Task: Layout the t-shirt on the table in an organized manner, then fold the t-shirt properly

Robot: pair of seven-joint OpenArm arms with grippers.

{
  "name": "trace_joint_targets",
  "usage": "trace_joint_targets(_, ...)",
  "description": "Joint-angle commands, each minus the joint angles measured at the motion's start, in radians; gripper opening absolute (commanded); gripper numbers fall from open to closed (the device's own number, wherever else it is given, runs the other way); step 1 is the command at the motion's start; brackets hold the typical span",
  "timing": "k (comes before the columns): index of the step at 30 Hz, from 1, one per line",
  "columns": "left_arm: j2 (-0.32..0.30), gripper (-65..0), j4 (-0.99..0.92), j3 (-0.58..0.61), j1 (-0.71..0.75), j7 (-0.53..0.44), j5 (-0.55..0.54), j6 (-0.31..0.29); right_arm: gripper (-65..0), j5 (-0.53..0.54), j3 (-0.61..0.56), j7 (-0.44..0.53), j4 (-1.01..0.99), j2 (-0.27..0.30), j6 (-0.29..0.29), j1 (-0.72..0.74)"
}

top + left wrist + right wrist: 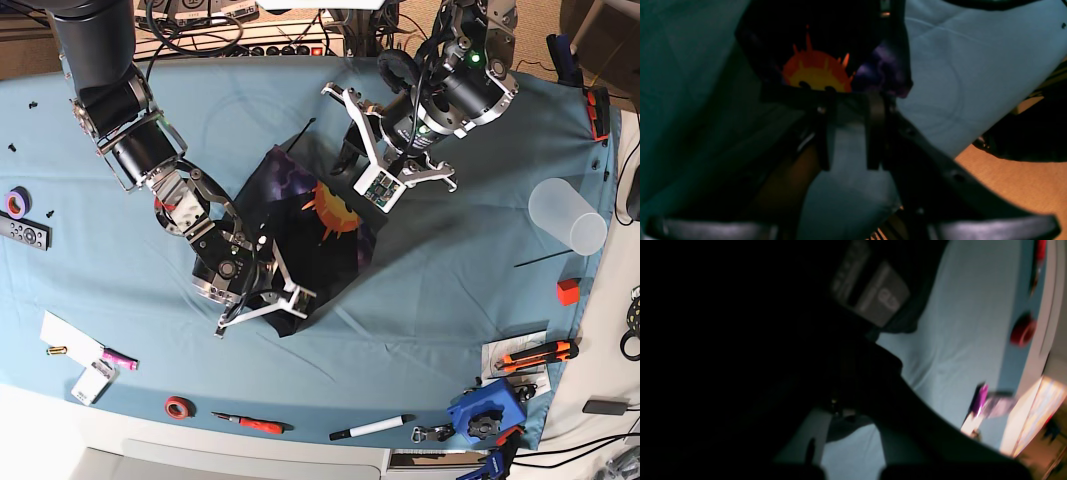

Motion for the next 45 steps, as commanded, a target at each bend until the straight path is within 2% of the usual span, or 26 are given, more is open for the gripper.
trace_joint_targets(1, 0.002, -51.0, 0.018, 0.002, -0.005, -0.027, -0.007, -0.002, -65.0, -0.006, 0.008, 0.007, 0.016, 0.001, -0.023, 0.033)
trace_joint_targets(2, 0.002, -51.0, 0.018, 0.002, -0.005, -0.031, -0.006, -0.002, -65.0, -0.006, 0.008, 0.007, 0.016, 0.0, -0.037, 0.033)
trace_joint_targets(7, 0.002, -51.0, 0.018, 0.002, -0.005, -0.037, -0.007, -0.002, -63.8, -0.006, 0.008, -0.003, 0.016, 0.0, -0.036, 0.033)
trace_joint_targets(9, 0.002, -51.0, 0.018, 0.002, -0.005, -0.037, -0.006, -0.002, -52.9, -0.006, 0.008, -0.003, 0.016, 0.0, -0.036, 0.033)
trace_joint_targets(11, 0.002, -51.0, 0.018, 0.002, -0.005, -0.038, -0.006, -0.002, -46.8, -0.006, 0.008, -0.006, 0.016, 0.0, -0.053, 0.034)
trace_joint_targets(16, 0.002, -51.0, 0.018, 0.002, -0.005, -0.041, -0.006, -0.013, -46.5, -0.006, 0.039, -0.092, 0.057, 0.001, -0.178, 0.064)
trace_joint_targets(18, 0.002, -51.0, 0.018, 0.002, -0.005, -0.042, -0.006, -0.013, -46.5, 0.0, 0.093, -0.085, 0.093, 0.0, -0.194, 0.063)
trace_joint_targets(21, -0.001, -51.0, 0.018, 0.002, -0.005, -0.042, -0.006, -0.013, -46.6, 0.077, 0.191, -0.084, 0.145, 0.0, -0.202, 0.062)
trace_joint_targets(25, -0.001, -51.0, 0.018, 0.002, -0.005, -0.043, -0.006, -0.013, -47.8, 0.221, 0.34, -0.087, 0.184, -0.008, -0.18, 0.025)
trace_joint_targets(30, -0.001, -51.0, 0.018, 0.002, -0.005, -0.045, 0.04, -0.013, -63.9, 0.481, 0.546, -0.096, 0.189, -0.04, -0.102, -0.139)
trace_joint_targets(33, -0.001, -51.0, 0.018, 0.002, -0.005, -0.066, 0.119, -0.012, -65.0, 0.573, 0.673, -0.077, 0.189, -0.083, -0.046, -0.251)
trace_joint_targets(35, -0.001, -51.0, 0.018, 0.002, -0.005, -0.08, 0.171, -0.009, -65.0, 0.573, 0.74, -0.033, 0.188, -0.108, -0.018, -0.317)
trace_joint_targets(37, -0.003, -51.0, 0.018, 0.002, -0.004, -0.08, 0.227, 0.026, -65.0, 0.555, 0.783, 0.018, 0.181, -0.127, 0.002, -0.374)
trace_joint_targets(40, -0.019, -51.0, 0.018, 0.002, -0.002, -0.079, 0.323, 0.079, -65.0, 0.483, 0.794, 0.073, 0.146, -0.142, 0.008, -0.43)
trace_joint_targets(42, -0.043, -51.2, 0.002, 0.002, -0.002, -0.078, 0.368, 0.11, -65.0, 0.453, 0.793, 0.075, 0.12, -0.14, 0.007, -0.444)
trace_joint_targets(43, -0.06, -53.2, -0.003, 0.002, -0.002, -0.078, 0.387, 0.132, -65.0, 0.44, 0.794, 0.07, 0.114, -0.14, 0.003, -0.447)
trace_joint_targets(45, -0.091, -64.1, -0.003, 0.002, 0.0, -0.068, 0.423, 0.184, -65.0, 0.435, 0.795, 0.047, 0.119, -0.138, -0.011, -0.443)
